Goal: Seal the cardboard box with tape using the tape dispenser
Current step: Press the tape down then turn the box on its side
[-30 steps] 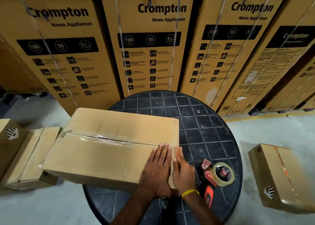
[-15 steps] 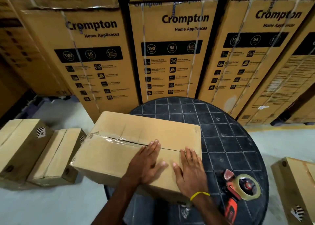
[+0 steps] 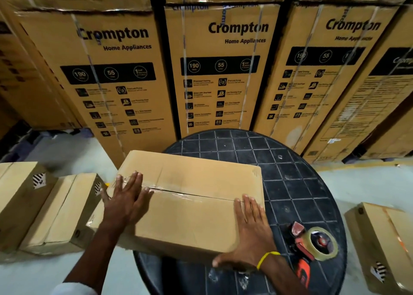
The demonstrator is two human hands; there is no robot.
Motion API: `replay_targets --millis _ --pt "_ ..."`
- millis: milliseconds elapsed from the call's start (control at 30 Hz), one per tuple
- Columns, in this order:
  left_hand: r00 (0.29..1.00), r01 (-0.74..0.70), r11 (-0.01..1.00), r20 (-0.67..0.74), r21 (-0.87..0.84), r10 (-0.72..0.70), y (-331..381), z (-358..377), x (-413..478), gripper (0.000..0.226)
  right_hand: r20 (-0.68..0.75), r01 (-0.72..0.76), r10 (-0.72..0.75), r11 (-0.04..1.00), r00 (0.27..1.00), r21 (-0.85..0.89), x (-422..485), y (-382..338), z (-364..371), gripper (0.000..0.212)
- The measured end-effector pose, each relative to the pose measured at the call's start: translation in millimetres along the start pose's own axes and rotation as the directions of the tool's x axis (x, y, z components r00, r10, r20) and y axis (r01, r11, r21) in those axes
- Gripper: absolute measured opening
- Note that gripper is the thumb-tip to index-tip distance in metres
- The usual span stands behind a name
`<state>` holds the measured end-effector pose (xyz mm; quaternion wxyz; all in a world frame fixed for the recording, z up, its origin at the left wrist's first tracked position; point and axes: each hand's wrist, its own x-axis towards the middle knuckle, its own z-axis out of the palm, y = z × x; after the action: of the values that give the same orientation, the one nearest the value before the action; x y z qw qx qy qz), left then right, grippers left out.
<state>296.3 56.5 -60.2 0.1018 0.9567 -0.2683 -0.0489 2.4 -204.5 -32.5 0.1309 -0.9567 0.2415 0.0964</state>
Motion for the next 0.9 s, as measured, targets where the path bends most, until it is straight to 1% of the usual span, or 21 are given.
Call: replay_targets --millis 67,200,300,333,367,400,433,467,500,533,567,600,633,667,700,733,767,800,833,867,900 --pt "1.000 0.008 0.999 -0.005 0.033 -0.008 2 -2 -1 0.074 0.039 0.045 -0.043 0.998 0.998 -0.052 3 5 -3 0.175" --pt "0.997 0.076 0.996 0.001 0.051 -0.076 3 -8 -11 0.087 0.071 0.087 -0.077 0.986 0.994 -0.143 22 25 -16 0.159" --pt "0.992 0.126 0.990 -0.011 0.067 -0.126 24 -12 -42 0.083 0.134 0.085 -0.056 0.973 0.989 -0.217 53 53 -37 0.156" --pt "0.991 0.134 0.990 -0.008 0.051 -0.134 36 -10 -56 0.083 0.124 0.069 -0.039 0.967 0.992 -0.244 66 62 -44 0.149" --pt "0.989 0.151 0.988 -0.002 0.033 -0.151 50 -8 -70 0.086 0.077 0.026 -0.006 0.964 0.997 -0.266 78 70 -51 0.136" --pt "0.984 0.178 0.984 0.012 0.019 -0.178 66 -7 -84 0.091 0.003 -0.043 0.045 0.965 0.999 -0.257 90 77 -56 0.119" --pt "0.977 0.209 0.978 0.034 0.008 -0.209 84 -5 -96 0.094 -0.095 -0.135 0.118 0.972 0.988 -0.190 100 84 -58 0.100" --pt "0.972 0.229 0.973 0.058 0.004 -0.229 102 -2 -107 0.097 -0.193 -0.223 0.208 0.973 0.959 -0.060 107 89 -58 0.080" --pt "0.974 0.221 0.975 0.056 0.015 -0.221 119 2 -117 0.095 -0.243 -0.275 0.296 0.954 0.924 0.118 111 90 -55 0.064" --pt "0.984 0.176 0.984 0.026 0.028 -0.177 133 5 -126 0.089 -0.230 -0.285 0.356 0.913 0.906 0.291 111 85 -51 0.053" --pt "0.993 0.118 0.993 -0.036 0.033 -0.116 142 9 -133 0.076 -0.173 -0.282 0.380 0.864 0.909 0.418 107 75 -47 0.048" --pt "0.992 0.071 0.997 -0.103 0.002 -0.070 145 11 -136 0.061 -0.113 -0.274 0.377 0.819 0.919 0.504 100 63 -39 0.048" --pt "0.987 0.053 0.997 -0.149 -0.061 -0.061 141 9 -132 0.049 -0.078 -0.260 0.367 0.777 0.927 0.573 89 49 -30 0.052" --pt "0.982 0.065 0.991 -0.171 -0.115 -0.084 131 7 -123 0.046 -0.061 -0.249 0.370 0.729 0.927 0.638 75 36 -20 0.058" --pt "0.973 0.098 0.986 -0.195 -0.134 -0.123 117 7 -110 0.046 -0.054 -0.239 0.380 0.679 0.923 0.694 58 24 -10 0.060" --pt "0.958 0.164 0.977 -0.214 -0.134 -0.190 103 6 -97 0.048 -0.045 -0.225 0.382 0.632 0.923 0.742 40 13 3 0.059" --pt "0.939 0.247 0.958 -0.209 -0.143 -0.273 88 5 -84 0.058 -0.009 -0.227 0.377 0.576 0.926 0.786 21 0 15 0.062" --pt "0.921 0.328 0.929 -0.160 -0.173 -0.356 76 2 -72 0.072 0.046 -0.237 0.360 0.509 0.932 0.827 2 -13 26 0.075" --pt "0.911 0.378 0.899 -0.084 -0.220 -0.404 68 1 -63 0.083 0.110 -0.260 0.333 0.447 0.936 0.856 -13 -25 36 0.087" --pt "0.904 0.411 0.867 0.002 -0.281 -0.428 65 -1 -58 0.090 0.148 -0.266 0.299 0.405 0.943 0.875 -23 -34 42 0.093" --pt "0.900 0.426 0.845 0.063 -0.324 -0.431 64 -3 -56 0.092 0.169 -0.273 0.285 0.383 0.943 0.883 -29 -40 45 0.093"
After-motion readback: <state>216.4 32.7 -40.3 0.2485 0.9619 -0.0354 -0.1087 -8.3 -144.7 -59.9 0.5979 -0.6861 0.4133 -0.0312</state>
